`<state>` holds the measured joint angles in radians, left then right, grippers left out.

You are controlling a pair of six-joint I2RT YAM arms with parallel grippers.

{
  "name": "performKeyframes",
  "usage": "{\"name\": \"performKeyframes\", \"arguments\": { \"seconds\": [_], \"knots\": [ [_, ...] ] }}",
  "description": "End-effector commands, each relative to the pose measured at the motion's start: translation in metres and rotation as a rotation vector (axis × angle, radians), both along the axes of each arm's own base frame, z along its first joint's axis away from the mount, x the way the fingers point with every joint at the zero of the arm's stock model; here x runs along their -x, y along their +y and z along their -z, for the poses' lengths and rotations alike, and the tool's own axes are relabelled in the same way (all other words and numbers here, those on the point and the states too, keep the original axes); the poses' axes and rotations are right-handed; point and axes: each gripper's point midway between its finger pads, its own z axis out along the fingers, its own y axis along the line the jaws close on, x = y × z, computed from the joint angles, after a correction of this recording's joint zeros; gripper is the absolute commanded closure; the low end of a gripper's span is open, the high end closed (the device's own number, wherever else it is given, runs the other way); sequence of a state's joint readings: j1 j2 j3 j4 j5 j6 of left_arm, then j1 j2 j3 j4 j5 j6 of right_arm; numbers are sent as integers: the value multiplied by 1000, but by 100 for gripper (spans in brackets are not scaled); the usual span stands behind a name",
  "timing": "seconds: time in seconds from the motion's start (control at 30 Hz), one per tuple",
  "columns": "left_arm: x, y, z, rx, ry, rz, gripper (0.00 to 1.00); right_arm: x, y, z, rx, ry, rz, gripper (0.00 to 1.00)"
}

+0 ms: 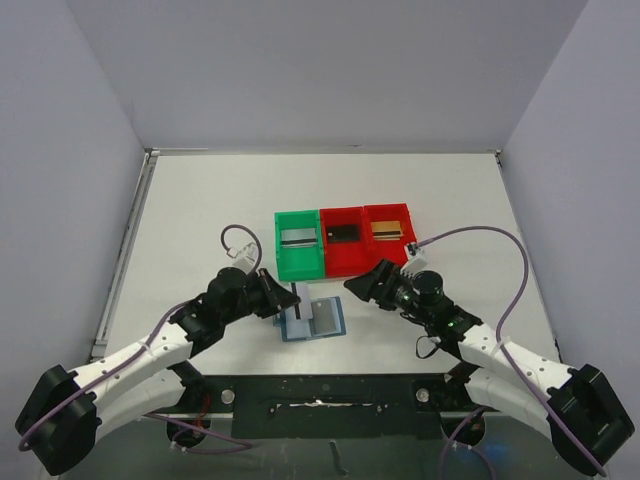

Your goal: Take the credit cards out of the card holder

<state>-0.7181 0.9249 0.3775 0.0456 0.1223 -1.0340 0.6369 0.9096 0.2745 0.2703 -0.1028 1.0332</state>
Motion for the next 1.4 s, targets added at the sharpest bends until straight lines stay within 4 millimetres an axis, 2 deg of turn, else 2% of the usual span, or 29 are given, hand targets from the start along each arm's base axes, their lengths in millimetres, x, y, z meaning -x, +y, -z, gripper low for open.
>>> {"name": "performKeyframes", "arguments": {
  "seconds": [0.0, 0.2, 0.3, 0.43, 0.7, 0.83, 1.07, 1.37],
  "knots": [
    [-7, -17, -59, 146, -187, 69, 100, 0, 15, -35, -122, -69, -104, 14],
    [3, -28, -87, 270, -230, 137, 100, 8, 36, -65, -239, -155, -244, 16],
    [5, -32, -99, 320, -249, 155, 100, 10, 45, -79, -260, -188, -302, 21],
    [7, -34, -112, 380, -268, 162, 100, 11, 52, -86, -279, -194, -340, 26],
    [8, -38, -116, 392, -275, 184, 100, 21, 65, -99, -303, -213, -416, 34],
    [9, -40, -119, 405, -276, 199, 100, 24, 73, -103, -324, -218, -449, 41],
    [11, -39, -117, 407, -271, 199, 100, 28, 77, -107, -357, -225, -484, 54],
    [10, -38, -116, 423, -270, 185, 100, 39, 79, -108, -380, -229, -547, 61]
  ]
}}
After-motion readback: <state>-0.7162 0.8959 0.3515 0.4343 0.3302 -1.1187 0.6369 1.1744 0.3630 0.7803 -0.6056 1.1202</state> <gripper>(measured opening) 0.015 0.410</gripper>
